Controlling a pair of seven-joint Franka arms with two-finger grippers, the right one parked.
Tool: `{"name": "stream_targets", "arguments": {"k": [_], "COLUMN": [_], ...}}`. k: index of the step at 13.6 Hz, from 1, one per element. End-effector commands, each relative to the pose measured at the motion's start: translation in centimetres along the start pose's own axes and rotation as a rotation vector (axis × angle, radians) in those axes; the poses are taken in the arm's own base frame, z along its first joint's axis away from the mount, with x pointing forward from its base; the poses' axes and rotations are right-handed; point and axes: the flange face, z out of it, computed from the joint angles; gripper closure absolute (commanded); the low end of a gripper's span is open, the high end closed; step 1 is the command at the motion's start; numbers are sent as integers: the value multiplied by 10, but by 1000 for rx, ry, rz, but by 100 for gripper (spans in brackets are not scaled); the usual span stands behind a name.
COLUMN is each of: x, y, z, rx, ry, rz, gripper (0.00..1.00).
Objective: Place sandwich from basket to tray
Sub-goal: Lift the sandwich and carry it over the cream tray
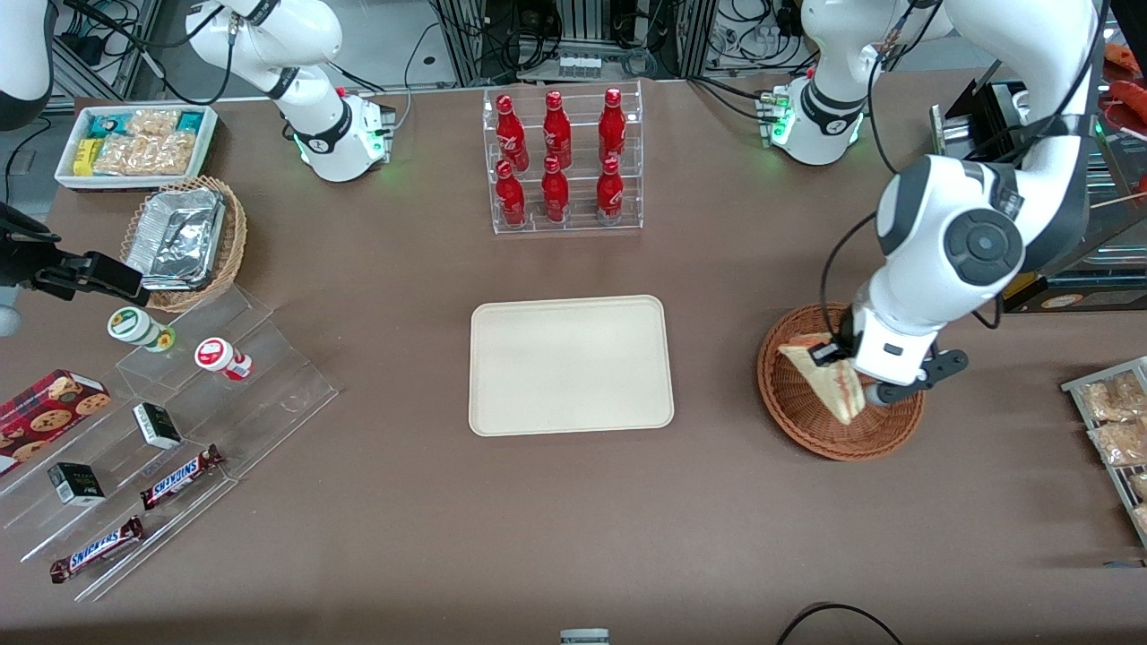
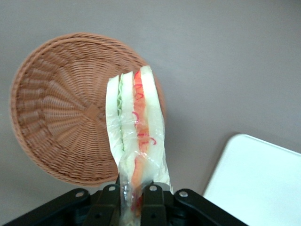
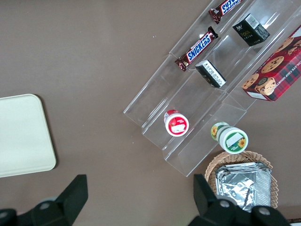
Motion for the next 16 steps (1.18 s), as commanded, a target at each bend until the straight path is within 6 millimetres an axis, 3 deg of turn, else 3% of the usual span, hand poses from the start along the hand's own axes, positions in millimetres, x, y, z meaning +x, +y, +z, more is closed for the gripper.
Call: {"name": "stream_targets", "arguments": {"k": [1,3,7,12,16], "x": [-18,-34,-87,-142,-172], "y": [49,87,166,240,280], "z": [-4,-1,31,77,120], "rx": [-26,-44,-41,-55,-54], "ry": [-11,-13,-35,-68,-50], "rz": [90,166,326,456,457], "gripper": [100,100,100,100,100]}}
